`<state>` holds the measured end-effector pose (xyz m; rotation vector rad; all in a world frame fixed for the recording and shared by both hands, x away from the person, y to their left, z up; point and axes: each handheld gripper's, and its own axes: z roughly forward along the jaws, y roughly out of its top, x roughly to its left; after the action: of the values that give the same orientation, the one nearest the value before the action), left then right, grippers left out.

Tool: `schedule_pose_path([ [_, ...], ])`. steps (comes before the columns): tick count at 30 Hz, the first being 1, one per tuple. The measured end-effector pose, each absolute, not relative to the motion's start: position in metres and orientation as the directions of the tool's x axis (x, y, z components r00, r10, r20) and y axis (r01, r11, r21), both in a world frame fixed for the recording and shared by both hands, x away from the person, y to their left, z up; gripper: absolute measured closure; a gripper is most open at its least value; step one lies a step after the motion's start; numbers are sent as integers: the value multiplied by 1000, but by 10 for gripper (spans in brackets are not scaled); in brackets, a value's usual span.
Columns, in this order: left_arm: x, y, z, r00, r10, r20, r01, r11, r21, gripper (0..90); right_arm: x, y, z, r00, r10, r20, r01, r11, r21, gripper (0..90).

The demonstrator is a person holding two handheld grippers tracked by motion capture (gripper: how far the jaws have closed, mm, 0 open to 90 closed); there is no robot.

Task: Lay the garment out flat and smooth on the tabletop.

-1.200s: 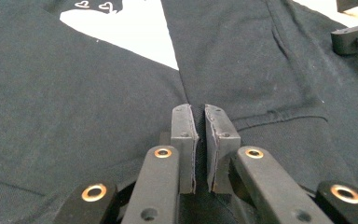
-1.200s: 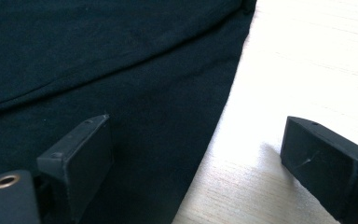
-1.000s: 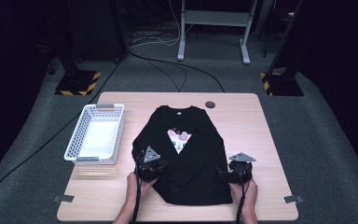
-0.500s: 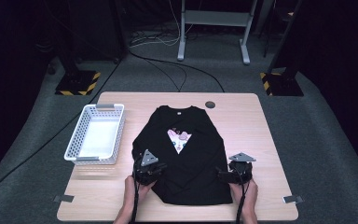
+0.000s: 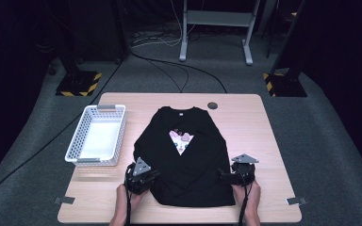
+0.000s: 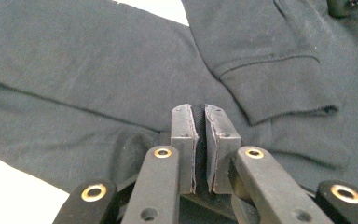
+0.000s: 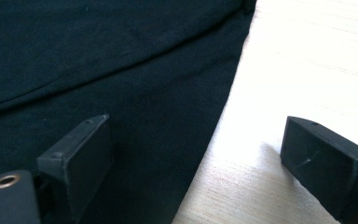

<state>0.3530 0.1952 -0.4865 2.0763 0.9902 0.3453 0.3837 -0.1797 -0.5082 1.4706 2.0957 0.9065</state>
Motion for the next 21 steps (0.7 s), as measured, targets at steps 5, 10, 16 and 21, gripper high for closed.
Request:
schedule_pose_path([
  [5, 345, 203, -486, 655, 751, -82, 530, -380, 758, 831, 384, -180, -508, -351, 936, 27, 661, 227, 716, 87],
  [10, 338, 211, -485, 654, 752, -84, 527, -374, 763, 830, 384, -180, -508, -351, 936, 26, 660, 228, 716, 87],
  [16, 325, 222, -487, 650, 755, -89, 532, -368, 763, 825, 384, -180, -508, -351, 936, 26, 660, 228, 716, 87],
  [21, 314, 237, -491, 641, 760, -107, 549, -357, 755, 818, 384, -180, -508, -350, 936, 27, 661, 227, 716, 87],
])
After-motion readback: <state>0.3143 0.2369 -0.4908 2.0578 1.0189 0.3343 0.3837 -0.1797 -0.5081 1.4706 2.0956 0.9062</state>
